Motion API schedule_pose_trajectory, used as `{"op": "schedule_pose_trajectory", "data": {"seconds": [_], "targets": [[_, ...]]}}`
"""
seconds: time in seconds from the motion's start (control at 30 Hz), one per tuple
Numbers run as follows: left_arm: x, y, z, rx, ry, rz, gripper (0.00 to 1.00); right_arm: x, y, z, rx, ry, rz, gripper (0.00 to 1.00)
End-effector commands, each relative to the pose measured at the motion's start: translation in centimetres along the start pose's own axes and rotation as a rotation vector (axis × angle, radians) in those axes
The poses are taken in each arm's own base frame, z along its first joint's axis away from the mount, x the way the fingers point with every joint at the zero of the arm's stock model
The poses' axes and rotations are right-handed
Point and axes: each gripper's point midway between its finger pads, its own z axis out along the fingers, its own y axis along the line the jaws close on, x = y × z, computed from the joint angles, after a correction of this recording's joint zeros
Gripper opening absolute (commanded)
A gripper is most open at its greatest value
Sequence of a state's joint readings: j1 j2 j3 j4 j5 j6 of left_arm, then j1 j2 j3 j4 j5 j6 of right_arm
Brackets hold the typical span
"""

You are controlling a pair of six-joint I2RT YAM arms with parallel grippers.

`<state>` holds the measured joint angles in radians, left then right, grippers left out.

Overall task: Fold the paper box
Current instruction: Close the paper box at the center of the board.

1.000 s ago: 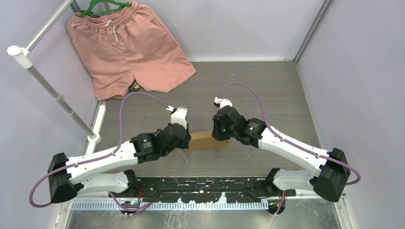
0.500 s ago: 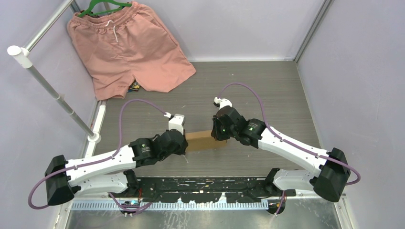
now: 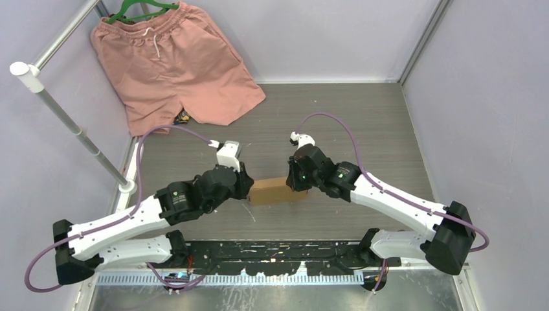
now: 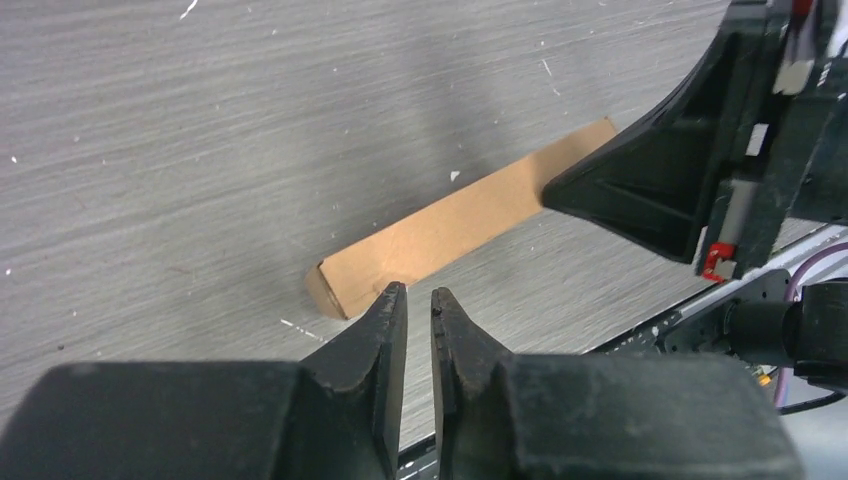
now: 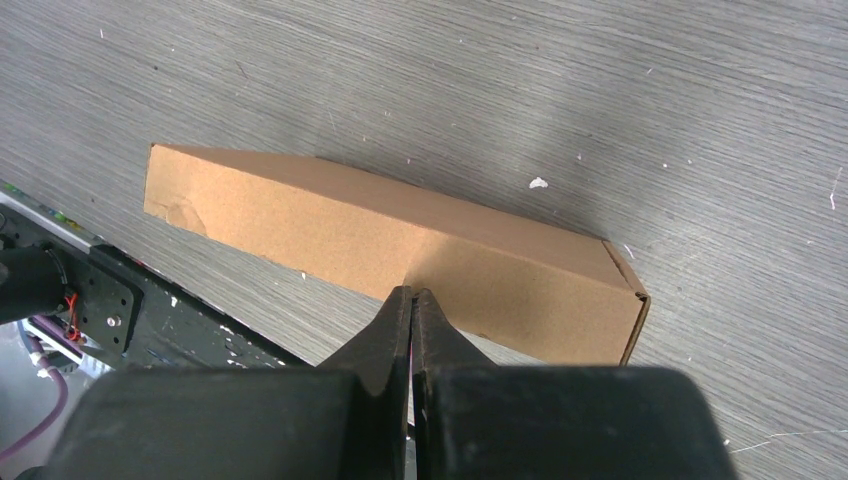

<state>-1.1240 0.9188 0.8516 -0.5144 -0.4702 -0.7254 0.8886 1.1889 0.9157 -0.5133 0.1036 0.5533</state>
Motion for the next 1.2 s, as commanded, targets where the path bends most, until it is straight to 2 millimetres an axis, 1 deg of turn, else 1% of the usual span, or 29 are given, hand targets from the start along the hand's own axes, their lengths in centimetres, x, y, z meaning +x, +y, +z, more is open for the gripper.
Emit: {"op": "schedule_pose_trajectory", "data": {"seconds": [0.0, 0.07, 0.13, 0.2, 0.4, 0.7, 0.87, 0.97, 1.17], "targets": [[-1.8, -0.8, 0.6, -0.005, -0.036, 0.062, 0.15, 4.5, -2.9, 0.4, 0.101, 0.155, -0.028, 0.04], [-1.2, -0.8, 1.4, -0.011, -0.020, 0.077, 0.12, 4.6, -2.9, 0.3, 0.101, 0.155, -0.031, 0.04], [-0.7, -0.4, 1.9, -0.018, -0.020, 0.073, 0.07, 4.6, -2.9, 0.2, 0.103, 0.156, -0.030, 0.04], [0.0, 0.1, 2.5, -0.016, -0.017, 0.059, 0.05, 4.5, -2.9, 0.2, 0.104, 0.154, -0.033, 0.04], [0.9, 0.6, 3.6, -0.018, 0.013, 0.049, 0.03, 4.7, -3.0, 0.2, 0.104, 0.159, -0.035, 0.04], [2.5, 0.3, 4.9, -0.007, 0.057, 0.051, 0.03, 5.1, -3.2, 0.3, 0.106, 0.162, -0.034, 0.04], [3.8, 0.5, 4.8, 0.003, 0.087, 0.029, 0.02, 5.1, -3.3, 0.3, 0.108, 0.160, -0.034, 0.04], [4.7, 1.1, 4.6, 0.000, 0.098, 0.008, 0.02, 5.1, -3.4, 0.3, 0.111, 0.159, -0.034, 0.04], [5.7, 2.0, 3.8, -0.004, 0.114, -0.014, 0.02, 5.3, -3.5, 0.5, 0.115, 0.162, -0.033, 0.04]]}}
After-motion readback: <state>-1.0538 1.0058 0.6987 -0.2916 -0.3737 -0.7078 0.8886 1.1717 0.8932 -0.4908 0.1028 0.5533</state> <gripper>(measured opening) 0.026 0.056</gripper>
